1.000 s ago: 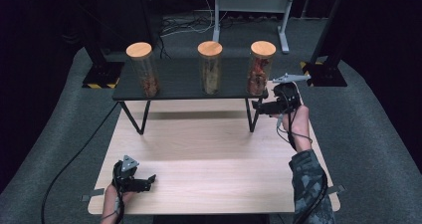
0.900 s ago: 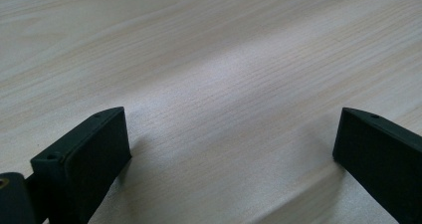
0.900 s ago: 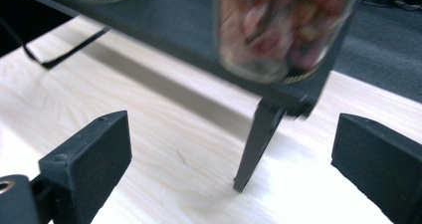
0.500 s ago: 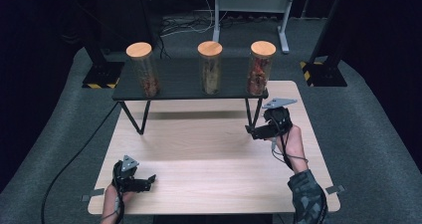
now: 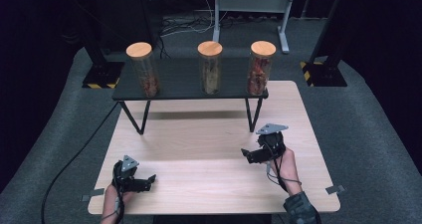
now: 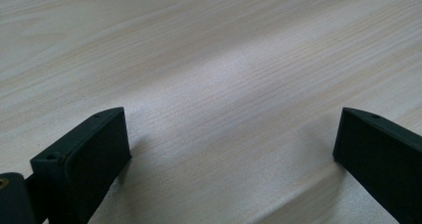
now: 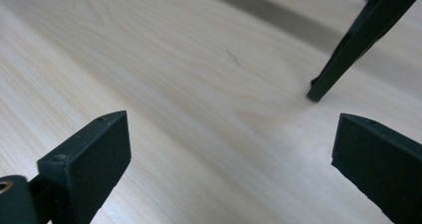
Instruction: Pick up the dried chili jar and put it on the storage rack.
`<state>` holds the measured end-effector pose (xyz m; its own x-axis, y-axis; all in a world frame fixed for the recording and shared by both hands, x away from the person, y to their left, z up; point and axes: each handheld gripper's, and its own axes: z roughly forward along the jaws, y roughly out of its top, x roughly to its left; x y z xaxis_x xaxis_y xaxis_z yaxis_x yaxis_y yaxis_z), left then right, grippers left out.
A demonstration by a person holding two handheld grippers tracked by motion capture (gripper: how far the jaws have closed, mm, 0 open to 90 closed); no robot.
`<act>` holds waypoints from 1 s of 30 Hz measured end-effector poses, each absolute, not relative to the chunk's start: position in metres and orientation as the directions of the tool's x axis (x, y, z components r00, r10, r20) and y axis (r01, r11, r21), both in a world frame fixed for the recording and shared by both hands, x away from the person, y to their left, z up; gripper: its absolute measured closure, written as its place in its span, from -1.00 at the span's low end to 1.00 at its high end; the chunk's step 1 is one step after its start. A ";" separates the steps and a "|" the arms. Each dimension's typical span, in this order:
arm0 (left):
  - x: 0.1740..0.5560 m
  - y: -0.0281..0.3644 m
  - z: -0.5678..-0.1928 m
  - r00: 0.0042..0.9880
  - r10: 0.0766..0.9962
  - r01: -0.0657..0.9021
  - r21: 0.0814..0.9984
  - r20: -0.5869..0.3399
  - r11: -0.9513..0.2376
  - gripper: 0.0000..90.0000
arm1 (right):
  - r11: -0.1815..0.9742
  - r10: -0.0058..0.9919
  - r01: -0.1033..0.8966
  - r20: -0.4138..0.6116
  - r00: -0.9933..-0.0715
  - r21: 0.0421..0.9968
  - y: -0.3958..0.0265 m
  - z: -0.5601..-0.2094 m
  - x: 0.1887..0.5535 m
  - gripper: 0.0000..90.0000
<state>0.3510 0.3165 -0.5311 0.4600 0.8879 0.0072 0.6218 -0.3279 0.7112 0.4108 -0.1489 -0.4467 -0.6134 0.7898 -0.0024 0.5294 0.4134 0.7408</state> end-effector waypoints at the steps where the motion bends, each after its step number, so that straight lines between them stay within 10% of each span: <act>1: 0.351 0.317 -0.531 0.460 0.888 0.622 0.711 0.007 -0.328 -0.99 | 0.412 0.789 0.533 0.003 -0.614 0.739 -0.149 -0.452 0.409 -0.98; 30: 0.351 0.317 -0.531 0.458 0.889 0.623 0.711 0.006 -0.326 -0.99 | 0.397 0.826 0.580 -0.002 -0.563 0.712 -0.157 -0.530 0.367 -1.00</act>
<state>0.3510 0.3165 -0.5312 0.4584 0.8888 0.0058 0.6232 -0.3260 0.7109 0.3673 -0.1575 -0.5299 -0.5633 0.8262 -0.0023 0.5796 0.3971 0.7116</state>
